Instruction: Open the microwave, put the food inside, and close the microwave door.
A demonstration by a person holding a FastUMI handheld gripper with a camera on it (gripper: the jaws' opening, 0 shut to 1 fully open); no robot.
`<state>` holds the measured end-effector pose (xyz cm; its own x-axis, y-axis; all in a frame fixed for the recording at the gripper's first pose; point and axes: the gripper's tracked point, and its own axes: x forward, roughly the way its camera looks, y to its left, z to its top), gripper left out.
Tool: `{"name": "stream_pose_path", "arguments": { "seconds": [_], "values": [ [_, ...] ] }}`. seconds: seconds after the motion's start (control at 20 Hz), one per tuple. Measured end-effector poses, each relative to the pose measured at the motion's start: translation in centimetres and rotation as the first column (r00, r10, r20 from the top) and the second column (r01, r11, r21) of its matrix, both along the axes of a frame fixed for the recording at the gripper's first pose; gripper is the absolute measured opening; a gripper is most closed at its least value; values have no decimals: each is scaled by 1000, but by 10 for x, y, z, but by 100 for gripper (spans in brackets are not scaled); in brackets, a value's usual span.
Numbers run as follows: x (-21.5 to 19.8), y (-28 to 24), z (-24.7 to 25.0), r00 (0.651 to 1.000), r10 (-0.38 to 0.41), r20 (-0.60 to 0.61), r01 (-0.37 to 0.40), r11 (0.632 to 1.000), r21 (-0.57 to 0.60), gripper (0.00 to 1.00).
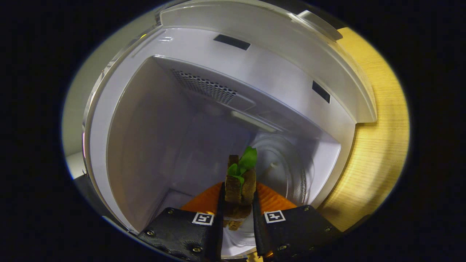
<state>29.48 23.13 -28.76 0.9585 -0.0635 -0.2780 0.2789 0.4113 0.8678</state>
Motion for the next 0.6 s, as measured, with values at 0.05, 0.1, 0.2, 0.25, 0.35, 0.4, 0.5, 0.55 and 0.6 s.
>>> {"name": "stream_pose_path", "arguments": {
  "seconds": [0.05, 0.1, 0.2, 0.25, 0.35, 0.4, 0.5, 0.55, 0.6],
  "values": [
    [-4, 0, 2, 1000, 16, 5, -16, 1000, -9, 37],
    [-5, 1, 1, 999, 32, 10, -31, 999, -23, 47],
    [-11, -1, 2, 998, 57, -2, -56, 996, -72, 68],
    [-13, -1, 2, 997, 72, -13, -72, 993, -94, 74],
    [-20, 1, 6, 995, 96, -15, -97, 989, -107, 80],
    [-22, -1, 6, 995, 97, -11, -98, 989, -110, 80],
    [-27, -5, 7, 996, 93, -18, -95, 988, -120, 80],
    [-30, -7, 7, 996, 90, -22, -92, 987, -131, 80],
    [-35, -9, 6, 995, 94, -19, -96, 986, -138, 81]
  ]
}}
